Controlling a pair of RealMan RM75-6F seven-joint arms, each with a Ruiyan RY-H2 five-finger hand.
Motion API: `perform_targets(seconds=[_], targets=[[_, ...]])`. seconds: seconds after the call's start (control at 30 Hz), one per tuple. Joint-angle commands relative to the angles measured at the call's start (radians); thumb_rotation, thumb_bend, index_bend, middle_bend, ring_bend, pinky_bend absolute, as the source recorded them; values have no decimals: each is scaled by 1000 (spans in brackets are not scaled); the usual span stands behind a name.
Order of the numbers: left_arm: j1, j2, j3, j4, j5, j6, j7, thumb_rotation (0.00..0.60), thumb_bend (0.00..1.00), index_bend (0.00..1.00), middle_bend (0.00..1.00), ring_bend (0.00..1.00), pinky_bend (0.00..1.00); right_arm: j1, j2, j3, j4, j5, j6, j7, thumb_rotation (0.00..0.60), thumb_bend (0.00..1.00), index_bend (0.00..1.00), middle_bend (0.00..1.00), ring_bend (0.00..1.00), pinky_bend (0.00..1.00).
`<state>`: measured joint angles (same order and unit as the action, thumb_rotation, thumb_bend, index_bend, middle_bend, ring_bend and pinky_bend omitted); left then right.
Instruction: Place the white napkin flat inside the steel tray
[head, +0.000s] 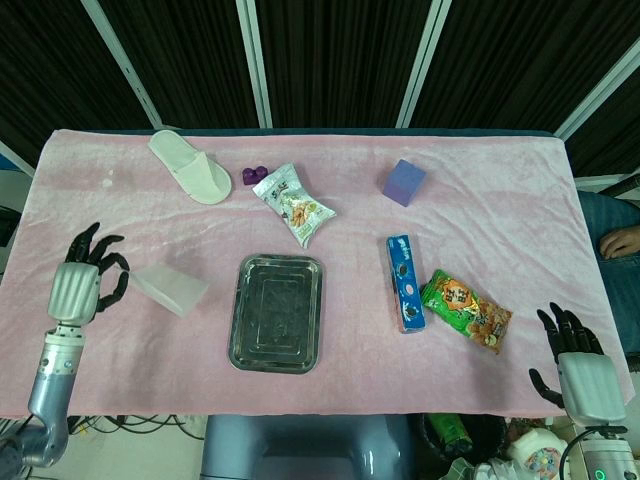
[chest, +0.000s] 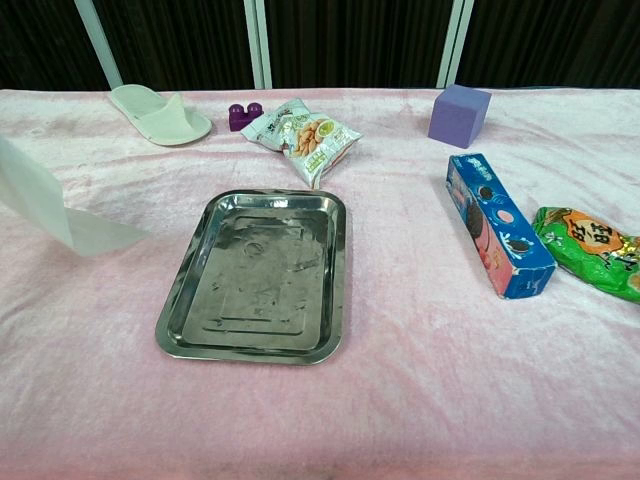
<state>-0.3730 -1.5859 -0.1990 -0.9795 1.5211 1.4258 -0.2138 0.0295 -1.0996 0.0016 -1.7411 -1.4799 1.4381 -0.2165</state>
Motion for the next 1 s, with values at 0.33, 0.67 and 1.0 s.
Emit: perform_targets(seconds=[0.33, 0.67, 1.0], targets=[[-232, 4, -168, -28, -57, -56, 72, 600, 465, 605, 258, 0, 118, 1, -3, -3, -1, -3, -3, -12, 600, 237, 0, 0, 49, 173], [-287, -66, -138, -9, -27, -6, 102, 600, 465, 606, 260, 0, 118, 0, 4, -2, -6, 11, -10, -7, 600, 237, 0, 0, 49, 173], [-187, -12, 18, -203, -19, -35, 196, 600, 465, 611, 260, 0, 114, 2, 9, -2, -12, 21, -19, -3, 600, 238, 0, 0, 49, 174]])
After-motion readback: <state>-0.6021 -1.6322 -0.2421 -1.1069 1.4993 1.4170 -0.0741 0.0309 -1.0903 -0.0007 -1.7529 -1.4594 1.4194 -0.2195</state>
